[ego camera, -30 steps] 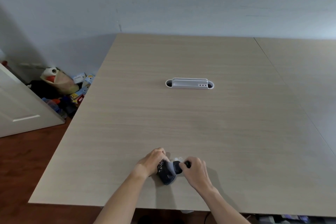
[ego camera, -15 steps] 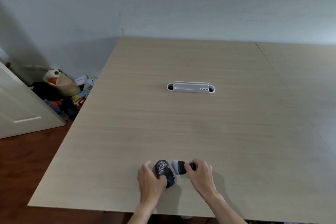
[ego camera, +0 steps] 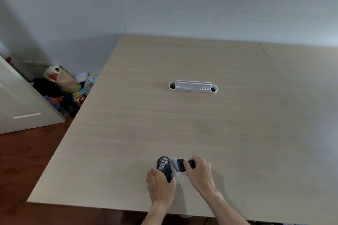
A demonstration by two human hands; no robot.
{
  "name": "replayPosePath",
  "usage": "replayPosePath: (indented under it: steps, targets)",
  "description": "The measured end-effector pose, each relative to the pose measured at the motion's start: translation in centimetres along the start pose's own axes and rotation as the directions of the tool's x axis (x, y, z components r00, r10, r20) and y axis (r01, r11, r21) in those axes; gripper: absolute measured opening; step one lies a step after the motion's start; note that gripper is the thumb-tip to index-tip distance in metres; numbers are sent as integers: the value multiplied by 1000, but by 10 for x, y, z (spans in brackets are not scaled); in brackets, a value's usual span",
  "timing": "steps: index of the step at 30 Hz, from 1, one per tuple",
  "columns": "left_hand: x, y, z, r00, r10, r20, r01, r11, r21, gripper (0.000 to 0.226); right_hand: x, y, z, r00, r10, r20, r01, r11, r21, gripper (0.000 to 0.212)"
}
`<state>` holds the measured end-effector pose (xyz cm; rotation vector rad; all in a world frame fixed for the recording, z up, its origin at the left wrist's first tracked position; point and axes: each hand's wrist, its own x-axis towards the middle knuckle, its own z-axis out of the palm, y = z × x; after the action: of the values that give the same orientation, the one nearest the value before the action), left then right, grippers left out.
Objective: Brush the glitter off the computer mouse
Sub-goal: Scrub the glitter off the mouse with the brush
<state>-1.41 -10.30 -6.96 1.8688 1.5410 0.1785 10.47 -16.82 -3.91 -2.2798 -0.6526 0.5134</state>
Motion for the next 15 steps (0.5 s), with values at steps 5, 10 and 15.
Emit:
replayPosePath:
  steps: [5, 10, 15]
  targets:
    - [7, -4, -1, 995, 102, 4, -102, 995, 21, 41, -4, -4, 7, 988, -70, 139, 65, 997, 43, 20]
    - [10, -8, -5, 983, 172, 59, -175, 984, 41, 42, 0, 3, 8, 1000, 9, 20, -8, 999, -42, 22]
    - [16, -14, -4, 969, 238, 69, -244, 967, 81, 39, -2, -1, 7, 996, -51, 73, 50, 999, 15, 20]
